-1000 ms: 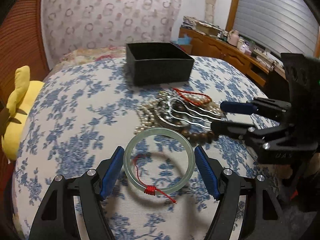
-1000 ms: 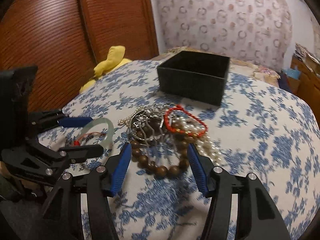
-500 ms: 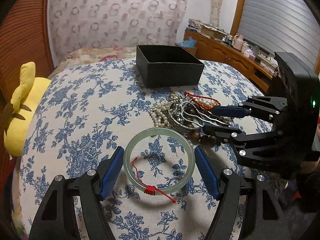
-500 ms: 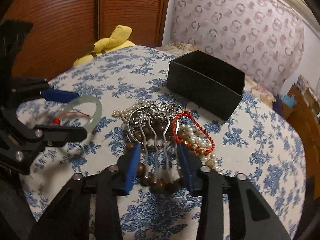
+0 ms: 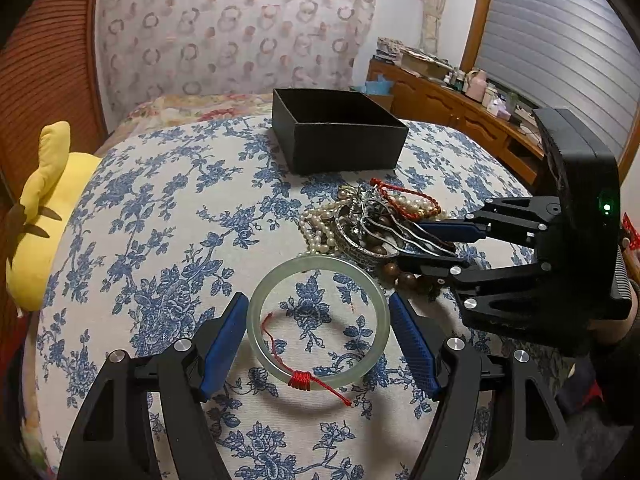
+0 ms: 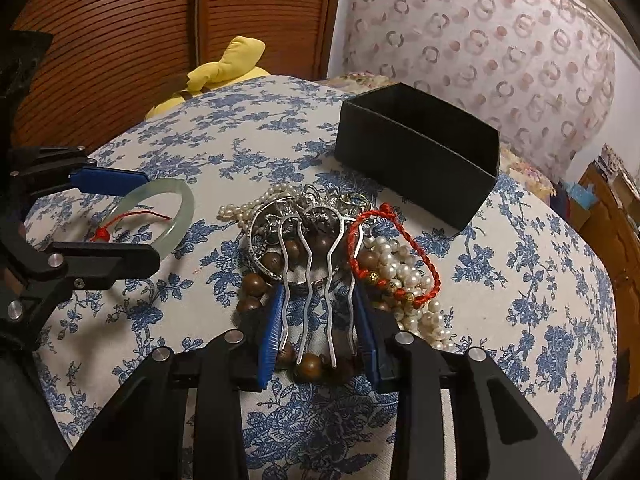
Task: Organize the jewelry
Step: 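Grasp the silver hair forks with the right gripper while the left holds the jade bangle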
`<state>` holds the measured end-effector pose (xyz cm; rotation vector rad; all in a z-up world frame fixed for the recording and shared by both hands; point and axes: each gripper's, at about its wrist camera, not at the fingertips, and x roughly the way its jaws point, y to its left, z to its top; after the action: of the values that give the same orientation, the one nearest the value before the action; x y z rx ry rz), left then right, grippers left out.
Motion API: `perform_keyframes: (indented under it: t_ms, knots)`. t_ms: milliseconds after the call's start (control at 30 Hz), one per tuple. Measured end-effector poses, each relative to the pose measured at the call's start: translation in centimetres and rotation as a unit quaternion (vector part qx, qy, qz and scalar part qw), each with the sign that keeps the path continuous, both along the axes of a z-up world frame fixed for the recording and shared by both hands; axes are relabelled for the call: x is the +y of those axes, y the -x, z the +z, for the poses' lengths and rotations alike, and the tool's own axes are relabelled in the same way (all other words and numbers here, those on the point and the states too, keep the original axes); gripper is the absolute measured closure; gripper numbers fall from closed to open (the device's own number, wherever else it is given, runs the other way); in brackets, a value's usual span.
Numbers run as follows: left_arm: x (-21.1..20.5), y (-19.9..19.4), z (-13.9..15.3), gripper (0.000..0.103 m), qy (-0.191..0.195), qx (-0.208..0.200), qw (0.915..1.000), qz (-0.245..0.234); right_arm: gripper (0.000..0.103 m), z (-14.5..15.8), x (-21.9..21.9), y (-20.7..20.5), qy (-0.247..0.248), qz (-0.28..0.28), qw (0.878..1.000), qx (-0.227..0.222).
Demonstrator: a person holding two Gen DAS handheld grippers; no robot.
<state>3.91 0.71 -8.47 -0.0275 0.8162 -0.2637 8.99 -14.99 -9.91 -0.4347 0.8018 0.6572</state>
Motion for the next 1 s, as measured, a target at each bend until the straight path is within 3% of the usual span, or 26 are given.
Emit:
perform_keyframes:
  t_ms: [533,567,600,633,1000]
  knots:
    - [0.6,-0.1,0.1,0.034,0.003,-0.003,1.0,0.007,0.068,2.7,-0.9,2.2,-0.057,0.023,0.998,-0.007]
    - [0.6,-0.1,0.1,0.034,0.002,-0.003,1.0,0.008,0.07,2.9,-0.9,2.4,-0.06,0.025,0.998,-0.011]
    - [0.7,-0.1,0.1,0.034,0.002,-0.003,1.0,0.009,0.099,3.1,-1.0,2.5,-0.059,0.023,0.998,-0.015]
    - [0.8,-0.2,0.1,0.034,0.002,-0.003,1.0,0.009,0.101,3.3,-1.1,2.6,-0.061,0.022,0.998,-0.017]
    - [1.1,-0.2,0.3,0.034,0.001,-0.005,0.9999,0.012,0.098,2.4,-1.1,2.2,-0.044,0.008,0.999,-0.028]
